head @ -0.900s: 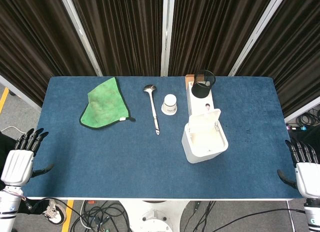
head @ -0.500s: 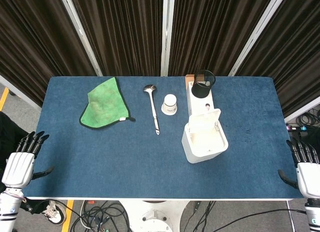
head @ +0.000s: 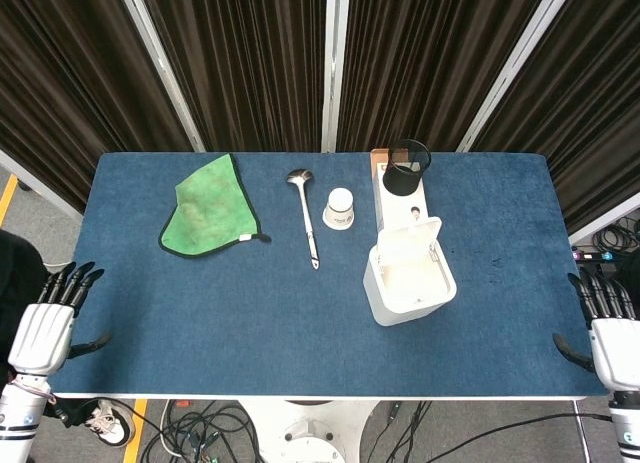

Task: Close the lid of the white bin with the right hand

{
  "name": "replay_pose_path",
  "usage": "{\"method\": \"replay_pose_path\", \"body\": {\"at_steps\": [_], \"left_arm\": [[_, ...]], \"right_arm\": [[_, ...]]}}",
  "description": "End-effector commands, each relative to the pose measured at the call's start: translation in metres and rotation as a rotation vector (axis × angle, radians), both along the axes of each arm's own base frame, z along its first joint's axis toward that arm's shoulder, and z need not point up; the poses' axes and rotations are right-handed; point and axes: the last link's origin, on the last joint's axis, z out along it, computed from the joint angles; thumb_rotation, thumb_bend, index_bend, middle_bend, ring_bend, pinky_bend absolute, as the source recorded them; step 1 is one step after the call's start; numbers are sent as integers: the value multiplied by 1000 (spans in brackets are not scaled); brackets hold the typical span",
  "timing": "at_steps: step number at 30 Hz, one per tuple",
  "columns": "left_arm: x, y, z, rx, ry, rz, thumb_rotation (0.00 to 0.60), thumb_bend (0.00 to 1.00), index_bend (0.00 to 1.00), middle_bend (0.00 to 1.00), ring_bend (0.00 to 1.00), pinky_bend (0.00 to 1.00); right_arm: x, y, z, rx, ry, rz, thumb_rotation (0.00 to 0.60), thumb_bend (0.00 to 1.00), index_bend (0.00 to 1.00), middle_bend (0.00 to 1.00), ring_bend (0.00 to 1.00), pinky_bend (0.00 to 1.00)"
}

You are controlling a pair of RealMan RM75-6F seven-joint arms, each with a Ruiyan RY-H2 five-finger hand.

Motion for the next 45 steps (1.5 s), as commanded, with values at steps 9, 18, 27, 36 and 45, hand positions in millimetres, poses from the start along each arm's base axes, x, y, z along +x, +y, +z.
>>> {"method": "replay_pose_path", "body": {"at_steps": [9,18,27,36,45], "left_arm": [[-3,0,-3,-14,-7,7,600,0,137,85,7,118],[-4,0,0,-10,-14,14,600,0,138,85,7,118],[-9,0,1,-12,-23,27,600,0,137,85,7,119],[-12,0,2,-12,-28,37,600,0,137,85,7,120],[-13,0,0,-16,-25,38,600,0,137,85,7,120]], "right_arm": [[99,-63,-2,138,94,207,600,150,0,0,0,0],[185,-107,-9,257,138,326,600,310,0,0,0,0],[218,-130,-31,345,131,318,600,503,0,3,0,0],[225,-139,-45,380,115,293,600,531,0,73,0,0],[214,-135,-44,385,98,258,600,560,0,201,140,0]]}}
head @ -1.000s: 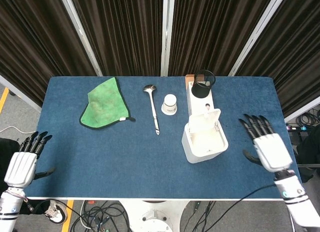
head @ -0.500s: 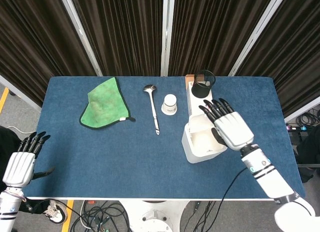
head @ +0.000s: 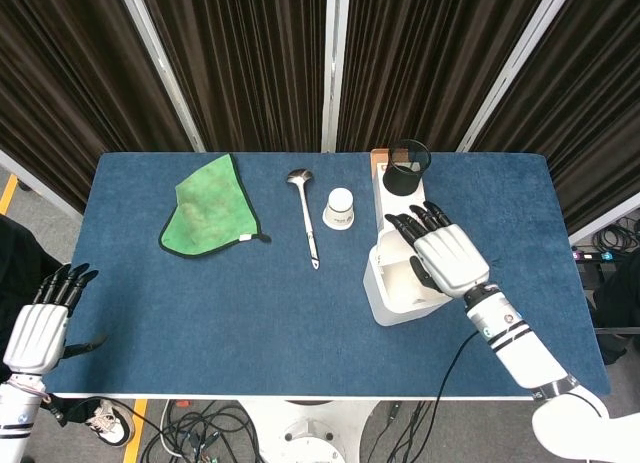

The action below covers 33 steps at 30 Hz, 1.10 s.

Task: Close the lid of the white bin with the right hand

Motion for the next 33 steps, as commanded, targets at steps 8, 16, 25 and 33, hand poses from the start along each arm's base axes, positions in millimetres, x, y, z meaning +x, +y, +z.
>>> {"method": "replay_pose_path", "body": {"at_steps": [8,16,25,33], "left_arm": [[3,2,-2,-10,13,-5,600,0,137,85,7,120],[4,0,-4,-28,30,2,600,0,138,85,7,120],[7,1,-7,-36,35,-1,600,0,138,85,7,119],[4,1,-5,-30,31,6,600,0,143,85,7,118]], "right_arm": [[-18,24,13,-43,-12,34,600,571,0,278,175,0],[-51,63,11,14,-15,44,579,581,0,284,182,0],[-75,80,5,80,-45,72,491,306,0,244,170,0],[-84,82,-6,96,-39,45,491,291,0,241,159,0]]}}
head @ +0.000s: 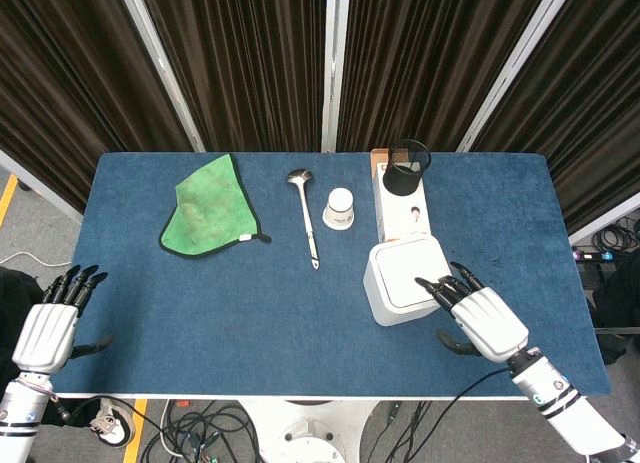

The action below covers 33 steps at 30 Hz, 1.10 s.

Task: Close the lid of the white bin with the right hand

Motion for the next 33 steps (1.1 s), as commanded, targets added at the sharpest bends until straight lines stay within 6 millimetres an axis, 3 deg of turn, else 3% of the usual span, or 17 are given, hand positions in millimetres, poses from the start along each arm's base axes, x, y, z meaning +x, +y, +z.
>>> {"method": "replay_pose_path", "body": {"at_steps": [1,16,19,24,28,33], "left_arm": [[-1,-1,0,2,-2,4,600,0,143,85,7,118],[-3,-2,0,6,-6,1,600,0,143,85,7,118],[-2,-2,1,10,-5,-3,600,0,143,85,7,118],[0,-2,3,16,-5,-5,600,0,142,85,7,118],[1,-2,4,19,-10,-7,600,0,143,85,7,118],[3,-2,4,22,-16,-10,600,0,143,85,7,118]], "right_arm": [[-2,0,-2,0,-4,-5,492,291,0,241,154,0],[-24,8,-14,33,-19,-82,490,292,0,241,150,0],[-20,10,-8,2,-54,-52,490,292,0,233,149,0],[-23,19,20,-160,-119,3,491,270,0,177,109,0],[-49,31,42,-308,-112,-53,492,260,0,108,32,0],[-101,51,53,-412,-64,-213,492,225,0,15,0,0]]}}
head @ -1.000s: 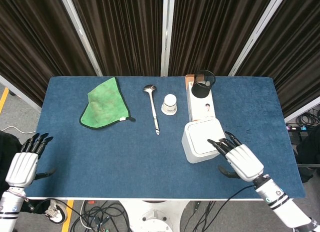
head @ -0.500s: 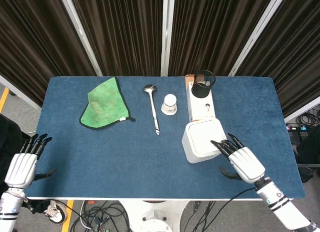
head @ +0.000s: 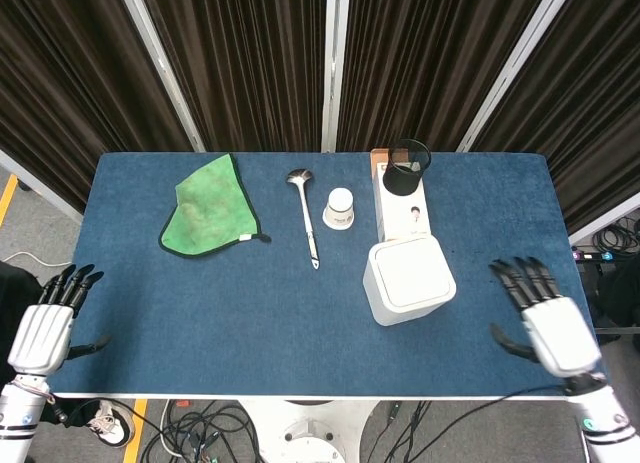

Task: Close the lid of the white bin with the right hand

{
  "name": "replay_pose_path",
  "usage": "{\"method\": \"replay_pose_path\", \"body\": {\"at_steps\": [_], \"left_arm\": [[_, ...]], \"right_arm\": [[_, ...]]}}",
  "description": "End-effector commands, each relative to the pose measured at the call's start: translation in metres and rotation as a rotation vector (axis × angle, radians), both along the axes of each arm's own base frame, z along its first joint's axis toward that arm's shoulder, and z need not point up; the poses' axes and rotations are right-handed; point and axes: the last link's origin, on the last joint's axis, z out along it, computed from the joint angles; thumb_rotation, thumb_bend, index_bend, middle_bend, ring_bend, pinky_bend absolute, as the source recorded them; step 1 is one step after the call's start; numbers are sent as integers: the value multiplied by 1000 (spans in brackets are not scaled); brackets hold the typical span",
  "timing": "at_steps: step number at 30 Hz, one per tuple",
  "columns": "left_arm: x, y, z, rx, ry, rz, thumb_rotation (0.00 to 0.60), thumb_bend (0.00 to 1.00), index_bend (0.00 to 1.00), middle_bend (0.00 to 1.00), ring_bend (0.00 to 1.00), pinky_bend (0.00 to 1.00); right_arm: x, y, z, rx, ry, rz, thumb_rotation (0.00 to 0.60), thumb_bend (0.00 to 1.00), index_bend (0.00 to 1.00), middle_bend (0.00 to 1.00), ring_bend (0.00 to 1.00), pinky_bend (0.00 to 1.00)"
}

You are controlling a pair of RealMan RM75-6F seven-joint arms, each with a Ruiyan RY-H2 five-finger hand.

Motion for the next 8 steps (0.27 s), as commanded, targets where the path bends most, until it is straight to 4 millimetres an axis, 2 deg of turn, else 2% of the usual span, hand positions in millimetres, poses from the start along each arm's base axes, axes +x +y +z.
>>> {"method": "replay_pose_path", "body": {"at_steps": [1,5,8], "left_arm": [[0,0,0,0,0,-1,600,0,143,85,7,118],[0,-1,-1,-3,1,1,600,0,143,85,7,118],[0,-1,1,5,-1,0,600,0,143,85,7,118]], "right_arm": [[-44,18,7,-86,27,-139,494,198,0,5,0,0],[-76,29,-1,-122,-12,-247,494,2,0,0,0,0],[-90,31,-1,-157,38,-290,491,0,0,0,0,0]]}}
